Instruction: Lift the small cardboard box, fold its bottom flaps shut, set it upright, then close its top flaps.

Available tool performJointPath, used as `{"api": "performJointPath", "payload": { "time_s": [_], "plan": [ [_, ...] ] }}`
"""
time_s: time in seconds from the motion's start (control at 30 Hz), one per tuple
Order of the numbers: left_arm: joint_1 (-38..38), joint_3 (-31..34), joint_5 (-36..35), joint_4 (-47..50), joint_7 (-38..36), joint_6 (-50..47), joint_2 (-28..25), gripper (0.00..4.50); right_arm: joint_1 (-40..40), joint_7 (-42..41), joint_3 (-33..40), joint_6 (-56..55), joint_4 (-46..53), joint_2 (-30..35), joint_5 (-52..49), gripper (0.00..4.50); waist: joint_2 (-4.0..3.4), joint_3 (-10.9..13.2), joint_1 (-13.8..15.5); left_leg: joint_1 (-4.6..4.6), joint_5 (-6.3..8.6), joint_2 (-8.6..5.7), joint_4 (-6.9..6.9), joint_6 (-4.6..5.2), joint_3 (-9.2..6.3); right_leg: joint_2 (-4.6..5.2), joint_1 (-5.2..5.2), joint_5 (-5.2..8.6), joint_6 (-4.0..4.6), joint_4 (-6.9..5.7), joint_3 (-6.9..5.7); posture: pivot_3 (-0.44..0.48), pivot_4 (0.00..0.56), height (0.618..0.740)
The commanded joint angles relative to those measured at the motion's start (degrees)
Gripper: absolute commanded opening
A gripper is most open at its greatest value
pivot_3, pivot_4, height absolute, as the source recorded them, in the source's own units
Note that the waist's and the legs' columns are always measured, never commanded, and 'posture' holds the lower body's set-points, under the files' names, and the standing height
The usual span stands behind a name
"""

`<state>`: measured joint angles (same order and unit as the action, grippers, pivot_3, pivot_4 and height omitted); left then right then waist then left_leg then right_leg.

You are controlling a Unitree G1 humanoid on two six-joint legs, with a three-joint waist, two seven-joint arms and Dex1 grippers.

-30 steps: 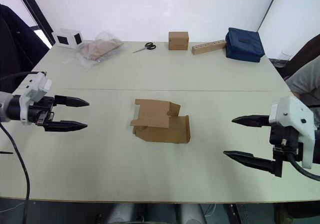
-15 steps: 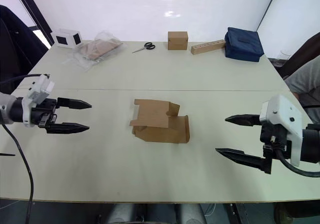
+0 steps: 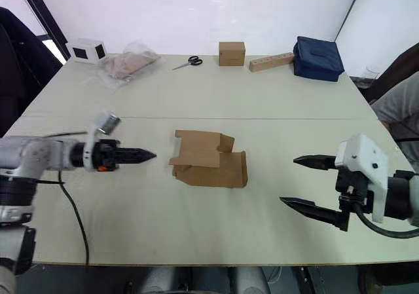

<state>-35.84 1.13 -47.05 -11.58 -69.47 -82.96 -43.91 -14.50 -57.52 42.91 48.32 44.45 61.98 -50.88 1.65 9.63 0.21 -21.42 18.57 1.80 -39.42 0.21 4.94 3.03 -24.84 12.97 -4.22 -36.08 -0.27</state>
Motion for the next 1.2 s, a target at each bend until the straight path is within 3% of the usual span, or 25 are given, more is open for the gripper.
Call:
{"api": "performJointPath", "payload": {
  "time_s": [0.03, 0.27, 0.53, 0.83, 1.17, 1.2],
  "plan": [
    [-3.4, 1.2, -2.0, -3.3, 3.0, -6.8, 3.2, 4.49, 0.5, 3.6, 0.0, 0.5, 3.9, -1.1, -1.8, 4.48, 0.0, 0.0, 0.1, 0.0, 0.0, 0.0, 0.0, 0.0, -0.02, -0.01, 0.0, 0.0, 0.0, 0.0, 0.0, 0.0, 0.15, 0.74],
    [-9.1, -0.6, -1.5, -11.9, 5.8, -9.5, 8.3, 4.49, -1.5, 9.3, 1.8, 3.0, 8.5, -3.0, -5.4, 4.48, 0.0, 0.0, 0.4, -0.01, 0.0, 0.0, -0.06, -0.01, -0.08, -0.02, 0.03, 0.09, 0.2, -0.01, 0.0, 0.0, 0.15, 0.74],
    [-15.7, -2.0, 3.1, -22.2, 5.6, -2.2, 12.9, 4.49, -2.7, 14.5, 2.9, 4.0, 11.0, -2.9, -9.3, 4.48, 0.01, 0.0, 0.5, -0.06, 0.0, -0.02, -0.12, 0.0, -0.13, 0.01, 0.05, 0.08, 0.21, -0.01, 0.01, 0.0, 0.15, 0.74],
    [-16.8, -2.1, 4.4, -23.5, 5.9, -0.2, 17.1, 4.49, -2.2, 18.4, 2.6, 4.0, 11.3, -1.4, -12.5, 4.48, 0.02, 0.0, 0.4, -0.1, 0.0, -0.01, -0.12, 0.0, -0.14, 0.1, 0.05, 0.09, 0.21, 0.02, 0.01, 0.0, 0.15, 0.74],
    [-17.2, 2.2, 4.9, -26.1, 9.7, 1.1, 20.5, 4.49, -2.2, 21.7, 2.6, 3.8, 11.7, 0.2, -15.5, 4.48, 0.03, 0.0, 0.4, -0.11, 0.0, -0.03, -0.13, 0.0, -0.15, 0.14, 0.05, 0.08, 0.2, 0.01, 0.01, 0.0, 0.15, 0.74],
    [-17.2, 2.3, 4.9, -26.3, 9.8, 1.2, 20.6, 4.25, -2.1, 21.9, 2.6, 3.7, 11.7, 0.3, -15.6, 4.49, 0.03, 0.0, 0.4, -0.11, 0.0, -0.02, -0.13, 0.0, -0.15, 0.14, 0.05, 0.08, 0.2, 0.01, 0.0, 0.0, 0.15, 0.74]
  ]
}}
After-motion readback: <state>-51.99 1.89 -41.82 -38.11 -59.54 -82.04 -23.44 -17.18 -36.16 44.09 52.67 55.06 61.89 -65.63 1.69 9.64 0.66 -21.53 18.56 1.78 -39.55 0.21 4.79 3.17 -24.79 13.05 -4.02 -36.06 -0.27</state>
